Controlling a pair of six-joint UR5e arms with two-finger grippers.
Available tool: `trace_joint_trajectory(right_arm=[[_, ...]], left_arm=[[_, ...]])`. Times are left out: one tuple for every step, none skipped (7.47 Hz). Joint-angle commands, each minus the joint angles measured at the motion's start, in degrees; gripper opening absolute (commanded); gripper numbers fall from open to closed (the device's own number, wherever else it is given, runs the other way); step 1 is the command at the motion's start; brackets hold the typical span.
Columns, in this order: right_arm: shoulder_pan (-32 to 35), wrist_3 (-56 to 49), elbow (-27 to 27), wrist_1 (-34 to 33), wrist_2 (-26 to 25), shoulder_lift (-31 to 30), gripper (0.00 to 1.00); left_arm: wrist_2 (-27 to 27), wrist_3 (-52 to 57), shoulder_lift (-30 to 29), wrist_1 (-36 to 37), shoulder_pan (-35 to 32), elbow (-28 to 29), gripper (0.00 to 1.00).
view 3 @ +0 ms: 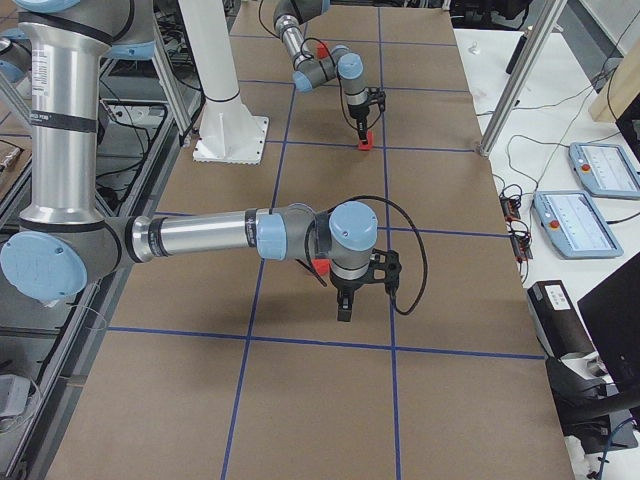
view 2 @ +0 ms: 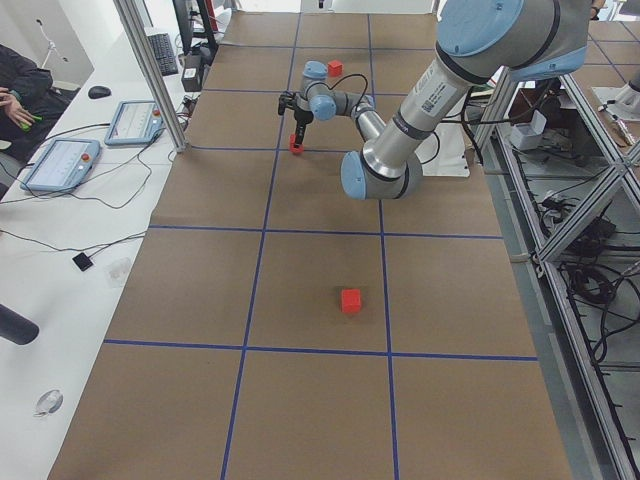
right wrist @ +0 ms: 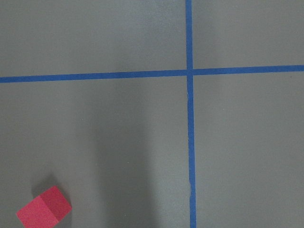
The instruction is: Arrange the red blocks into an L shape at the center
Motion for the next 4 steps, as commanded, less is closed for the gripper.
trace_joint_trajectory(right_arm=[[0.0, 0.0, 0.1, 0.0, 0.0, 0.0, 0.99], [0.0, 0.0, 0.1, 0.0, 0.0, 0.0, 0.99], [0.0, 0.0, 0.2, 0.0, 0.1, 0.0, 0.99], [0.0, 0.0, 0.8, -0.1, 0.0, 0.0, 0.99]], left_arm=[[0.0, -0.1, 0.1, 0.2, 0.0, 0.2, 0.96], [0.0, -0.1, 0.1, 0.3, 0.0, 0.2, 0.96], [-0.1, -0.1, 0.0, 0.3, -0.2, 0.2, 0.99], [-0.2, -0.1, 0.0, 0.3, -0.4, -0.2, 0.99]])
